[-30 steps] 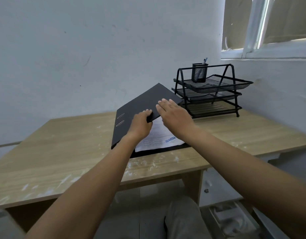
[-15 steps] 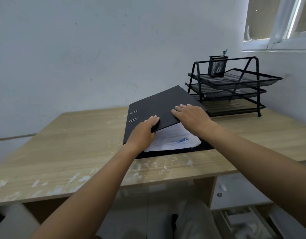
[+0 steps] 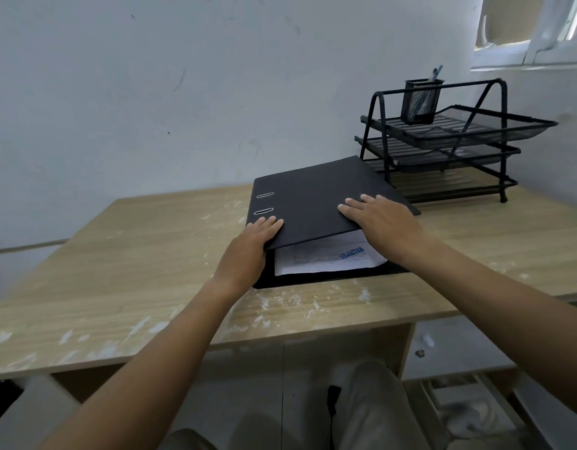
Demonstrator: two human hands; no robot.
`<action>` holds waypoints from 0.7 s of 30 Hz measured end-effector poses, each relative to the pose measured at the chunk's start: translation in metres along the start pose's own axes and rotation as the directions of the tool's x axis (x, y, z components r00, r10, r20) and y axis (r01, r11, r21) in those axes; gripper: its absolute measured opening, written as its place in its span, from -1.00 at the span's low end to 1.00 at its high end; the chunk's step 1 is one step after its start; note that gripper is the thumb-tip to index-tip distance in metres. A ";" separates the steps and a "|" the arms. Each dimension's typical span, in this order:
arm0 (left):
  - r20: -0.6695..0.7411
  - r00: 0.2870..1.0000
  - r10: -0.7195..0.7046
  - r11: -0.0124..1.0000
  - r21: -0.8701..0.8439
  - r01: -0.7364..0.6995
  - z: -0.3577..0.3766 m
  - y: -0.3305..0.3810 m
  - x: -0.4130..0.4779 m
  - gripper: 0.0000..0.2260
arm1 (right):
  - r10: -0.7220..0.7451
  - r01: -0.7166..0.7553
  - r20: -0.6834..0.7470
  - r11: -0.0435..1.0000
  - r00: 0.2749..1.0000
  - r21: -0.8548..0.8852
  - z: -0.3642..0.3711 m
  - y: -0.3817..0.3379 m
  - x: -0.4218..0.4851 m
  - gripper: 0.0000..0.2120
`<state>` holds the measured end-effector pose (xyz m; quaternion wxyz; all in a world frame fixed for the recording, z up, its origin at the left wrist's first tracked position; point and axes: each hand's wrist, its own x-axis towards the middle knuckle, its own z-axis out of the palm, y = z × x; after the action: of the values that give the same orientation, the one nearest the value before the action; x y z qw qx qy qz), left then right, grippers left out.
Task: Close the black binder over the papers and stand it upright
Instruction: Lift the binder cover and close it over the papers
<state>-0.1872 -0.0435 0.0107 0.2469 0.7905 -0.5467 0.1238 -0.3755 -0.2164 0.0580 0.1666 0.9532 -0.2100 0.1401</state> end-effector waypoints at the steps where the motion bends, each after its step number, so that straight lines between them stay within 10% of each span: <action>1: 0.002 1.000 0.014 1.000 0.010 -0.014 0.001 0.001 0.001 -0.37 | 0.012 -0.012 0.018 1.000 1.000 0.018 0.003 0.001 -0.003 -0.37; 21: 0.087 0.992 0.095 0.985 0.138 -0.107 0.003 0.013 0.005 -0.45 | 0.101 -0.158 0.191 0.937 0.976 0.312 0.056 -0.007 -0.027 -0.26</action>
<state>-0.1977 -0.0525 0.0141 0.1612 0.7816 -0.5854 0.1430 -0.3846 -0.2219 -0.0035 -0.0214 0.9600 -0.2602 0.1009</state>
